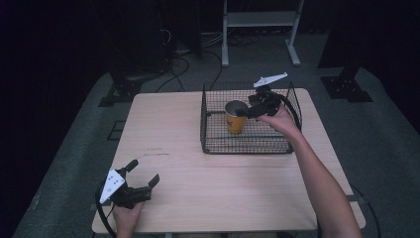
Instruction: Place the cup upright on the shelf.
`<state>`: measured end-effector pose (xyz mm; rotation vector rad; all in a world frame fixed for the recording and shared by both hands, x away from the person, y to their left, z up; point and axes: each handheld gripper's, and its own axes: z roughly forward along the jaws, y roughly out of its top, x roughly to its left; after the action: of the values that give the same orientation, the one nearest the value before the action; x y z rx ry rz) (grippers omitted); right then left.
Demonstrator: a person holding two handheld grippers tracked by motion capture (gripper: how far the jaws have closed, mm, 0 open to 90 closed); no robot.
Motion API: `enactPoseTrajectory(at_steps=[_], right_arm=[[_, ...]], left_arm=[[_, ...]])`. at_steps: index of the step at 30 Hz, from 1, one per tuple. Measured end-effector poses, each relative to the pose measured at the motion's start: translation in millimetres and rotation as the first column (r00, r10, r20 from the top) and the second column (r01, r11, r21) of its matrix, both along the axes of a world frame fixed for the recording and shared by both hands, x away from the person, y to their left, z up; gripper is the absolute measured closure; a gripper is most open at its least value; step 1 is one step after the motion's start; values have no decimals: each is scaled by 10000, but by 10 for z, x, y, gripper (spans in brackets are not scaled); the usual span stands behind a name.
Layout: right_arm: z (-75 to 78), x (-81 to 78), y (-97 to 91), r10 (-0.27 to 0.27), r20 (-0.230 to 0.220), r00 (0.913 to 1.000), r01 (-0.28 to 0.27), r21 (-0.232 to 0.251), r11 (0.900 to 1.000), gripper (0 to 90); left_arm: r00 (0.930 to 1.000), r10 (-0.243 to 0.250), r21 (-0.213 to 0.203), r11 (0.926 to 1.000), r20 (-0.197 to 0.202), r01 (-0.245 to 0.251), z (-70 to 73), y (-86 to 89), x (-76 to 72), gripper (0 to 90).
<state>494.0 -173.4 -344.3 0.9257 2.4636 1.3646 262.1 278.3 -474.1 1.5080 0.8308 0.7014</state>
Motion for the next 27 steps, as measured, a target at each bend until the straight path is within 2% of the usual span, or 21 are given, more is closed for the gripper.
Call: enactPoseTrajectory(at_steps=[13, 27], right_arm=[[66, -163, -115, 137, -2, 9999, -137, 239, 9996, 51], [77, -349, -228, 298, -6, 9996, -298, 144, 9995, 56]], left_arm=[[10000, -16, 48, 10000, -7, 16, -1, -5, 1, 23], [10000, 3, 53, 10000, -4, -3, -1, -7, -1, 23]])
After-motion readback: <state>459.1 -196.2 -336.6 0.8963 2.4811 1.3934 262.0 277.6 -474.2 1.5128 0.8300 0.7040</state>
